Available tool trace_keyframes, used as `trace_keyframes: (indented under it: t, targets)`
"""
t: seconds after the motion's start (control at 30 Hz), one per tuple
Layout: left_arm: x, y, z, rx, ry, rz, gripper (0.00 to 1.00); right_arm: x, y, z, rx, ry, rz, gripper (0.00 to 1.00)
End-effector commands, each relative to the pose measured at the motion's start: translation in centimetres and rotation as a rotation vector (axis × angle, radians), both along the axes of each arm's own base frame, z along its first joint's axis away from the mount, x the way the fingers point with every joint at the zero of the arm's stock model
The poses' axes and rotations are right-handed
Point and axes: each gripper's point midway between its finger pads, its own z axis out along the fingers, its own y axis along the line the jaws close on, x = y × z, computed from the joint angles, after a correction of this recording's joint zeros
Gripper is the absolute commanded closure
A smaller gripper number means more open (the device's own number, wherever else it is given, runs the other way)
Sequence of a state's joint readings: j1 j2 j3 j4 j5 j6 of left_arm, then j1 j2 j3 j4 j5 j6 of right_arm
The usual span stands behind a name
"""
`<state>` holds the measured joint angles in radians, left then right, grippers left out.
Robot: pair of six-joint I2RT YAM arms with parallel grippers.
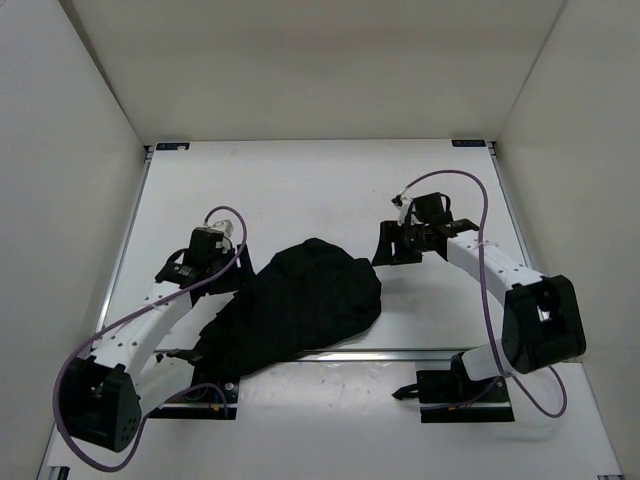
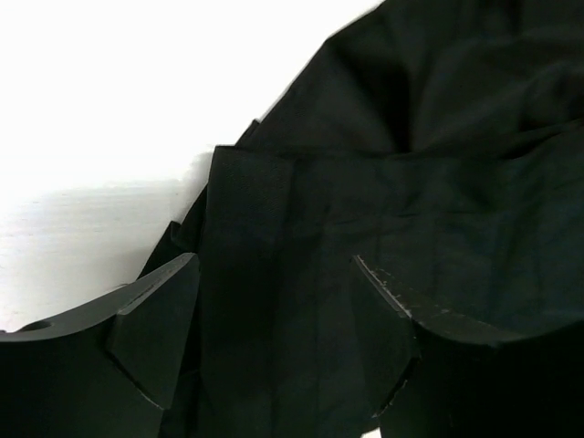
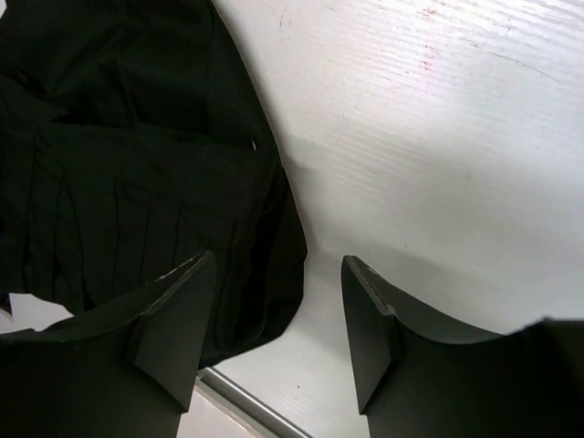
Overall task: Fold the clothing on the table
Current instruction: Move the skirt to the center of the board, then flatten the skirt out
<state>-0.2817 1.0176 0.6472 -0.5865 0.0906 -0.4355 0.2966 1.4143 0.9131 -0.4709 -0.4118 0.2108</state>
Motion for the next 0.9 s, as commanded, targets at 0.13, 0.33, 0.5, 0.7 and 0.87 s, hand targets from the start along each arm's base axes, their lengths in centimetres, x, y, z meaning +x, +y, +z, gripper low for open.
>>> trace_keyframes:
  t: [0.13,0.33,0.5,0.7,0.87]
  targets:
    - [0.7,-1.1,-1.6,0.015,0.016,-0.017,0.27,3.1,1.8,1.5,0.072,-0.099,0.059,0.46]
    - [2.2,-1.4,-1.9,0.107,0.012,-0.003,0.30,3.6,2.2,1.6,0.095,-0.114,0.058,0.46]
    - [2.4,-1.7,-3.3,0.173,0.044,-0.009,0.33,3.7,1.9,1.2,0.083,-0.098,0.053,0.46]
    - [2.3,-2.3,-5.1,0.188,0.079,-0.028,0.68,4.0,1.4,0.7,0.115,-0.070,0.068,0.42]
    - [2.2,-2.3,-6.0,0.194,0.096,-0.042,1.00,3.5,2.4,-0.6,0.117,-0.019,0.115,0.40]
